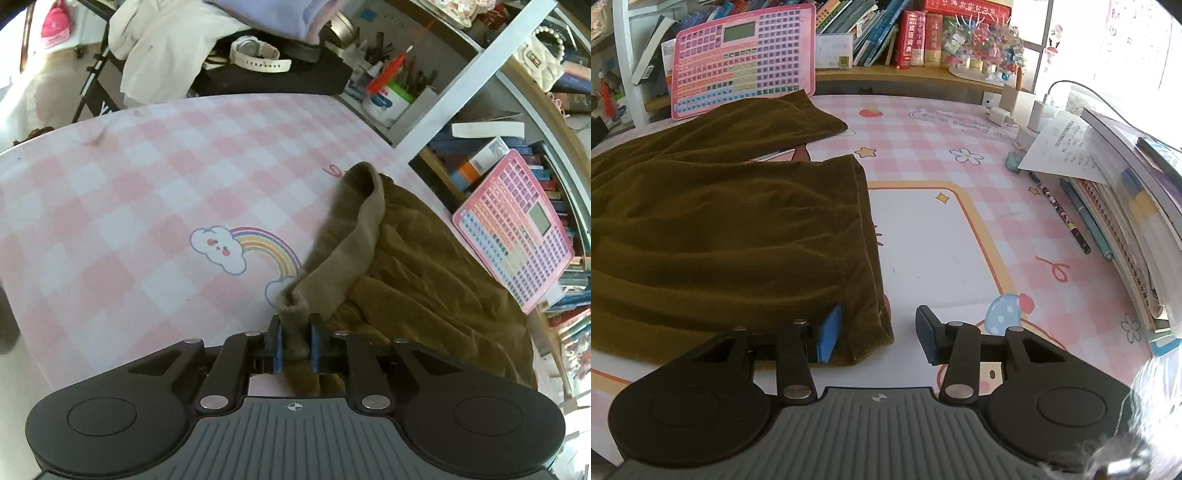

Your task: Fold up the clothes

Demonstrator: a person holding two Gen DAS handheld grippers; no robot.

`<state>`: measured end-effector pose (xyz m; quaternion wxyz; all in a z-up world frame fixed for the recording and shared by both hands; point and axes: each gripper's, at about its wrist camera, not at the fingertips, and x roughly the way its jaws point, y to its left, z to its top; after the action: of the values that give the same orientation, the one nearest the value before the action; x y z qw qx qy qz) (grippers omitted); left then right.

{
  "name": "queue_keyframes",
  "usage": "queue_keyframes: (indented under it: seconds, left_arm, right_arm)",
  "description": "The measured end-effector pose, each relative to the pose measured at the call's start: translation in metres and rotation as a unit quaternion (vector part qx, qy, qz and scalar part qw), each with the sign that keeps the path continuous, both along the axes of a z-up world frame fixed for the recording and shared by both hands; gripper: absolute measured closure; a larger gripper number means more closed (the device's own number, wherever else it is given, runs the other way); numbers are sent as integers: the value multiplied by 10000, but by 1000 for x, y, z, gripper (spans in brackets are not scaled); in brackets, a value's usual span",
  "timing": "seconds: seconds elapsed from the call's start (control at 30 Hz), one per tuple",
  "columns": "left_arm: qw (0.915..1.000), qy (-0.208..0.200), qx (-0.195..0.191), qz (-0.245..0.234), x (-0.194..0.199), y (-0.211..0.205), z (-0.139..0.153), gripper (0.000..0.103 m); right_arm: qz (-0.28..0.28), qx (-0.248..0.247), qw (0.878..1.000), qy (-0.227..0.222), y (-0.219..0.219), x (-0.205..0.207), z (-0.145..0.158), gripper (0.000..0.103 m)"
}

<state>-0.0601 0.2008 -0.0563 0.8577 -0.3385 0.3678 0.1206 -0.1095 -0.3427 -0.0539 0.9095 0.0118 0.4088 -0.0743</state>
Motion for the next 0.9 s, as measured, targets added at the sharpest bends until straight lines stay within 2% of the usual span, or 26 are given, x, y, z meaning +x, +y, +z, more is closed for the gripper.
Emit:
queue_keyframes:
  seconds: [0.13,0.4,0.57,0.67,0.73,0.83,0.9]
  left_arm:
    - [9999,24,63,120,-4,2,5,69]
    - [9991,-18,346,260,-35,-3,20,65]
    - [9967,0,790,-171,-48,-28,35,58]
    - [9922,-72,1089,-595,-53,-48,46,57]
    - [9882,-108,1265,-857,-56,-62,53,51]
    - [9823,-150,1470,-1147,-59,-84,59,45]
    - [9798,-140,1520,-1289,-59,-96,60,43]
  right_arm:
    - [40,24,10000,-15,-3,0,-1,60]
    - [18,117,9999,-82,-6,-2,-1,57]
    - [-102,287,9995,-130,-11,-3,-2,56]
    - [-245,409,9986,-214,-12,-9,3,56]
    - [-250,459,9982,-283,-9,-15,7,55]
    - [-155,460,9982,-353,-2,-26,13,49]
    - [-100,447,9983,-369,3,-34,17,39]
